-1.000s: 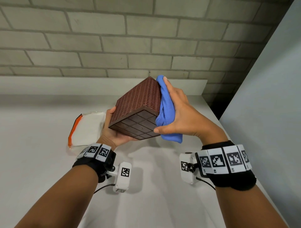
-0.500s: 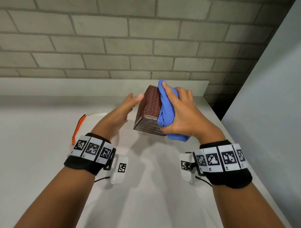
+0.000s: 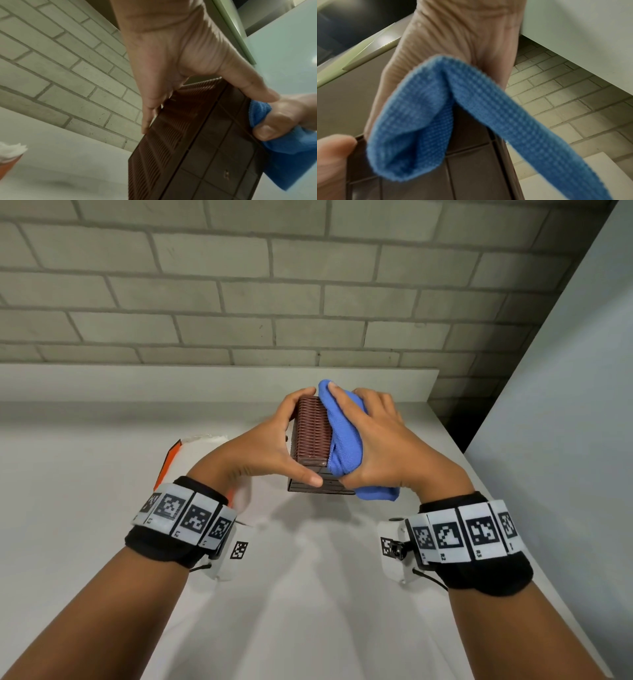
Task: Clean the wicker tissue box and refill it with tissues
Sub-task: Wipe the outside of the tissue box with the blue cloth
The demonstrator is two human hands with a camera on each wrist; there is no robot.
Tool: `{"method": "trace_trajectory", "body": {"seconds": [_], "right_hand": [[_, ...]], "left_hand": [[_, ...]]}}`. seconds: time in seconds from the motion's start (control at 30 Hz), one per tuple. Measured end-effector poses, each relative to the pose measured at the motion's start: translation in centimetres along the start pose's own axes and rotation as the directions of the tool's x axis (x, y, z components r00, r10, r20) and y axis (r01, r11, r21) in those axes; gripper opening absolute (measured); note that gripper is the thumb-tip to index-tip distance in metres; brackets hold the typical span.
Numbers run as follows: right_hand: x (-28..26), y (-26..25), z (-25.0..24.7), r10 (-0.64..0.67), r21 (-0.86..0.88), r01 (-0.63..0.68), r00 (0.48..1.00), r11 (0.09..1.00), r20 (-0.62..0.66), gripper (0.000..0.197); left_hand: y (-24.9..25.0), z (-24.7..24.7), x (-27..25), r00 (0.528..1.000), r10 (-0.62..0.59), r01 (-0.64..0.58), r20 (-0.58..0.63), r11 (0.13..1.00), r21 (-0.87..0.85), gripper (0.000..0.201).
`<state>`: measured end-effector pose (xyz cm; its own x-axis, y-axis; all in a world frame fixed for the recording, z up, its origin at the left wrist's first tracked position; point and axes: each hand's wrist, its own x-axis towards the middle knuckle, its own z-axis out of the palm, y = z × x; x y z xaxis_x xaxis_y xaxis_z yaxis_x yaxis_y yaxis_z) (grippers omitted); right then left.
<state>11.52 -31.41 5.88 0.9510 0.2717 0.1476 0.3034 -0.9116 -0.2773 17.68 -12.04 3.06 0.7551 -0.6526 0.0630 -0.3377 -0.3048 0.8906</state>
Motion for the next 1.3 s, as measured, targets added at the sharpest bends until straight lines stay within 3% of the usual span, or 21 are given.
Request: {"method": "trace_trajectory", "body": {"seconds": [0.3, 0.47, 0.6, 0.7, 0.8, 0.93, 1.0, 1.03, 1.1, 1.17, 1.23, 1.3], "right_hand": [[0.3, 0.6, 0.2, -0.011, 0.098, 0.01, 1.0, 0.995, 0.008, 0.122], [0.3, 1.6, 0.2, -0.001, 0.307, -0.003, 1.0, 0.952, 0.012, 0.118], [-0.1, 2.2, 0.1, 0.064, 0.502, -0.079, 0.997, 0.861, 0.048, 0.11], [0.2, 1.9, 0.6, 0.077, 0.528, -0.085, 0.996, 0.845, 0.036, 0.097], [0.7, 1.4, 1.2, 0.065, 0.498, -0.024, 0.996, 0.867, -0.065, 0.07], [0.5, 1.9, 1.0, 0.119, 0.645, -0.057, 0.991, 0.762, -0.053, 0.054], [0.6, 1.6, 1.1, 0.155, 0.621, -0.107, 0.988, 0.776, -0.024, 0.054], [0.8, 1.1, 1.2, 0.165, 0.547, -0.129, 0.986, 0.827, -0.018, 0.055], [1.4, -0.2, 1.4, 0.128, 0.278, -0.12, 0.992, 0.953, -0.01, 0.059], [2.0, -1.2, 1.5, 0.053, 0.073, -0.053, 0.999, 0.996, 0.009, 0.061], [2.2, -0.9, 1.4, 0.03, 0.049, -0.031, 0.999, 0.998, 0.021, 0.059], [2.3, 0.4, 1.2, 0.065, 0.2, -0.065, 0.998, 0.978, 0.004, 0.053]], "left_hand": [[0.0, 0.4, -0.4, 0.99, 0.05, -0.057, -0.13, 0.997, -0.054, 0.094], [-0.4, 0.4, -0.7, 0.978, 0.059, -0.087, -0.202, 0.987, -0.136, 0.095], [-0.9, 0.5, -0.7, 0.974, 0.053, -0.092, -0.218, 0.982, -0.168, 0.093], [-1.2, 0.7, -0.6, 0.974, 0.045, -0.094, -0.22, 0.972, -0.218, 0.09], [-1.4, 0.8, -0.4, 0.973, 0.045, -0.102, -0.225, 0.962, -0.252, 0.085], [-1.5, 0.3, -0.4, 0.974, 0.045, -0.105, -0.221, 0.958, -0.265, 0.082], [-1.6, 0.4, -0.4, 0.973, 0.044, -0.105, -0.226, 0.958, -0.265, 0.083], [-1.7, 0.5, -0.3, 0.972, 0.048, -0.11, -0.232, 0.959, -0.263, 0.083], [-1.6, 1.0, 0.1, 0.968, 0.059, -0.121, -0.246, 0.961, -0.248, 0.084], [-1.5, 1.2, 0.4, 0.965, 0.072, -0.129, -0.251, 0.967, -0.22, 0.084], [-1.5, 1.2, 0.5, 0.964, 0.079, -0.137, -0.255, 0.966, -0.219, 0.084], [-1.8, 0.9, 0.3, 0.963, 0.066, -0.135, -0.262, 0.957, -0.255, 0.086]]}}
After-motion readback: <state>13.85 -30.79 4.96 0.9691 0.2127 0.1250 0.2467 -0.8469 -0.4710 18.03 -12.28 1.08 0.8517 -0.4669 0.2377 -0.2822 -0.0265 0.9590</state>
